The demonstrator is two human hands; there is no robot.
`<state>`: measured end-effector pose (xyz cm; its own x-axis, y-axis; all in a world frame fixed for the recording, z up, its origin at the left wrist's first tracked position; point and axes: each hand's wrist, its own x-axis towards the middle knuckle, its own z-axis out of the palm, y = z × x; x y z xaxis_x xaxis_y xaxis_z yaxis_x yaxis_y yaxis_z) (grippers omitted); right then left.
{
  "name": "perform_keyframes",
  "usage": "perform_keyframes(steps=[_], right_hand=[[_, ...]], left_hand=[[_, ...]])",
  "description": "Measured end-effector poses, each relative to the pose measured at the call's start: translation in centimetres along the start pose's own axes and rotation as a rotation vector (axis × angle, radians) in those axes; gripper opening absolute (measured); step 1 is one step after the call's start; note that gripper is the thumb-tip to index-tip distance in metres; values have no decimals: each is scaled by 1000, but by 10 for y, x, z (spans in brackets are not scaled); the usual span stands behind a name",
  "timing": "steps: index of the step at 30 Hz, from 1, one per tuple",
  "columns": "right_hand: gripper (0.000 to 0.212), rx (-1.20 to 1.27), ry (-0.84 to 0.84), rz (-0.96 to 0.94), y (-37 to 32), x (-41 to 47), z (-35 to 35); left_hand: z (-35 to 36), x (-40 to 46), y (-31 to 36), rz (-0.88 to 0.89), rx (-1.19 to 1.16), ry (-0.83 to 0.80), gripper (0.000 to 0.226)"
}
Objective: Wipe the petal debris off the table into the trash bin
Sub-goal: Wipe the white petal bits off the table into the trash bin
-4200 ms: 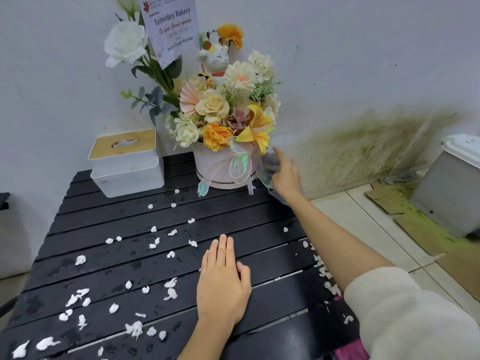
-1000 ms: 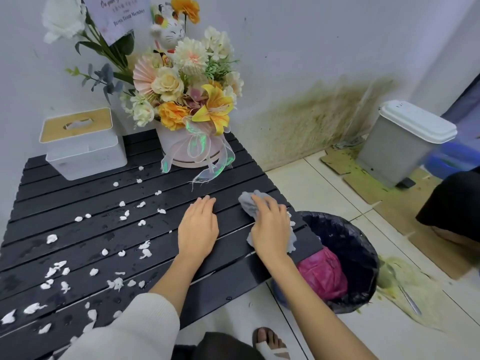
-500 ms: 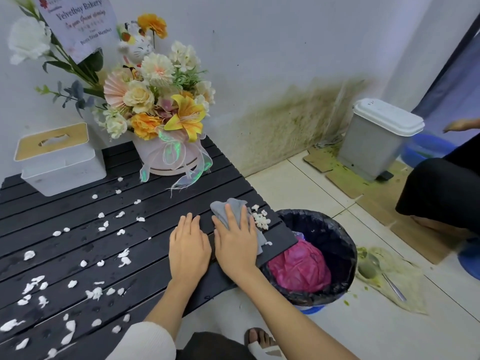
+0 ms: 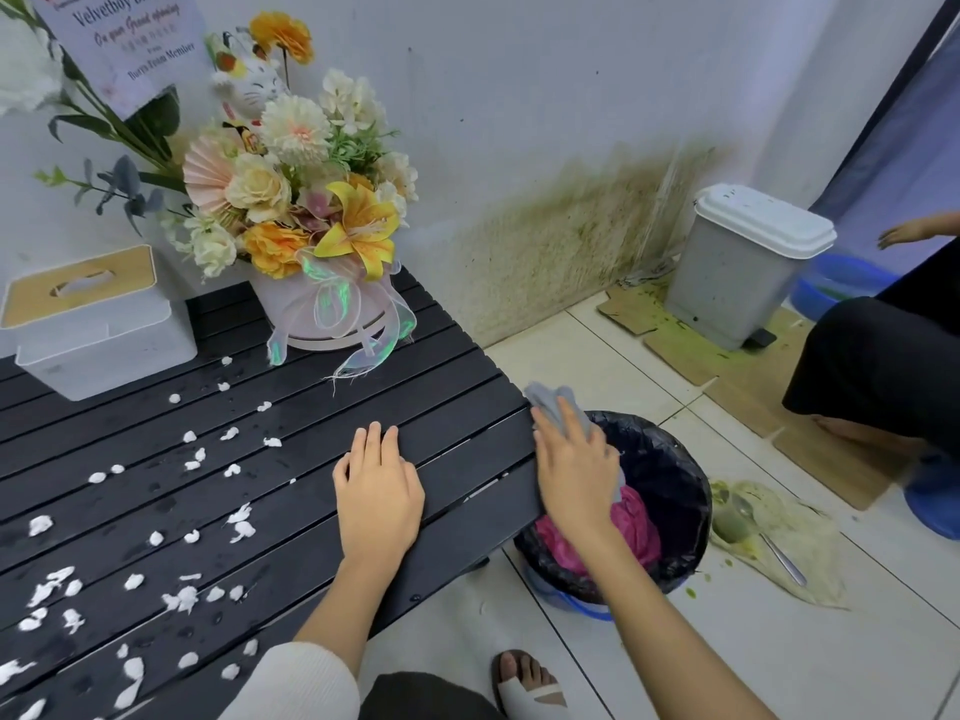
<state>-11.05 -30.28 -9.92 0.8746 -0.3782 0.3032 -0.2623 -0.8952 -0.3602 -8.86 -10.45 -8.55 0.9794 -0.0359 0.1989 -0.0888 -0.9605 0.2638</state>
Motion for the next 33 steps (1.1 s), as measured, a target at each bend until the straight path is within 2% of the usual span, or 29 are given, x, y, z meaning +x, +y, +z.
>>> perform_keyframes(steps=[3,6,8,10,12,15,25,28,30,33], right_hand=[[33,280,-138,172,29,16,-10],[33,523,-127,334,40,22,-25],[34,764,-119,509,42,25,-32],[43,962,-147,637,46,26,-34],[54,1072,-189,685,52,28,-34],[56,1105,-210,758,59,29,-32],[13,1102,-96,848,71,27,-35],[23,1097,-105,832,72,28,-38],[15,1127,-143,806,72,28,-41],[25,1305,-159,817,69,30,-44]], left_hand=[[-2,1,1,1,4,1,54],[0,0,2,-1,11,12,53],[1,0,3,-7,8,25,53],[2,0,3,-8,8,39,52],[3,0,2,-8,6,48,52],[4,1,2,-6,4,57,52],[4,1,3,-7,-3,81,51],[5,1,4,-5,0,90,51],[5,2,4,0,0,91,50],[5,2,4,1,-6,89,51]])
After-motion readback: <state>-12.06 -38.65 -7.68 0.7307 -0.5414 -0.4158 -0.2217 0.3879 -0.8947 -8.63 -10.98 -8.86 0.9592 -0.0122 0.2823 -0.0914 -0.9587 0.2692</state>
